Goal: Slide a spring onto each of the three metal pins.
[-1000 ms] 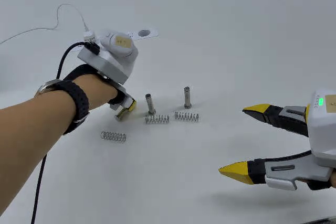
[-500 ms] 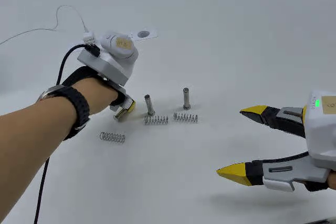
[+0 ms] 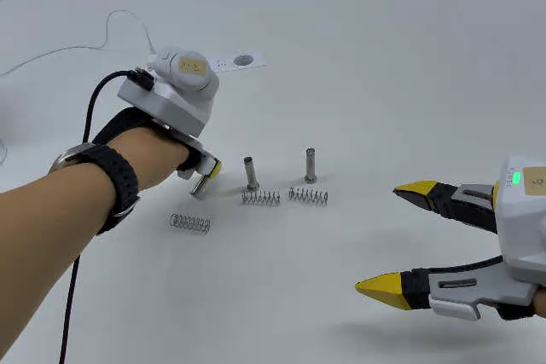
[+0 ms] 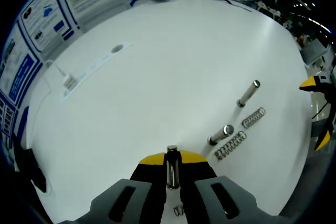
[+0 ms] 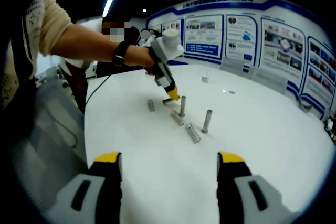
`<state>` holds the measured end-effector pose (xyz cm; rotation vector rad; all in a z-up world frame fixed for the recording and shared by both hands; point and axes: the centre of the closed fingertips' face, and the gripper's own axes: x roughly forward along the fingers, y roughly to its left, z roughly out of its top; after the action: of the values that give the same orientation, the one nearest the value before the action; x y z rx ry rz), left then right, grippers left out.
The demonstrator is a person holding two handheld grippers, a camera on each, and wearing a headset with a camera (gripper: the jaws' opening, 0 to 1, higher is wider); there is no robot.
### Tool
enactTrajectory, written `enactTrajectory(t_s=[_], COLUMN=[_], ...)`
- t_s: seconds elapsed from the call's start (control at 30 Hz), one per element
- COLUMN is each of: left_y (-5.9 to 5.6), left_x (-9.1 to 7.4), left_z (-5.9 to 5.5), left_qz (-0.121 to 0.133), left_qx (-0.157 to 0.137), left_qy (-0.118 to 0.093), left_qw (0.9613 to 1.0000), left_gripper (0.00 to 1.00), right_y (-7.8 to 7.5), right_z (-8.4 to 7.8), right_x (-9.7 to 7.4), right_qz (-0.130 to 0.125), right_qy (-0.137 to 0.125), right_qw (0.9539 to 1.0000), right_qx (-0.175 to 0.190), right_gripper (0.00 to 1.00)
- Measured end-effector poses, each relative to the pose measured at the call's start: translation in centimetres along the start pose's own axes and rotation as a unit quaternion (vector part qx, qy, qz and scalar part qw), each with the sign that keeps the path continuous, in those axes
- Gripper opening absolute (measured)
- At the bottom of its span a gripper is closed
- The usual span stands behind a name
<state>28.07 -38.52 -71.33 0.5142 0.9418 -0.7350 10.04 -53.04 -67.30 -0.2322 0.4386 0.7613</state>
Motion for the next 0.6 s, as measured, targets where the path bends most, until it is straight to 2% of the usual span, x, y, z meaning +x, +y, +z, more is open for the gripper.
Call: enactTrajectory(t_s=[0.6], left_y=[0.8], left_x=[-2.4], left_z=[-1.0], left_qz=[0.011], left_qx=[-0.031], left_qy=[-0.038], left_qw=[0.9987], left_gripper=[0.07], right_y=[0.6], right_z=[0.1], right_x=[0.2], right_qz=[0.011], right_qy=[0.007], right_qw=[0.9998], right_qx=[-0.012], right_gripper=[0.75])
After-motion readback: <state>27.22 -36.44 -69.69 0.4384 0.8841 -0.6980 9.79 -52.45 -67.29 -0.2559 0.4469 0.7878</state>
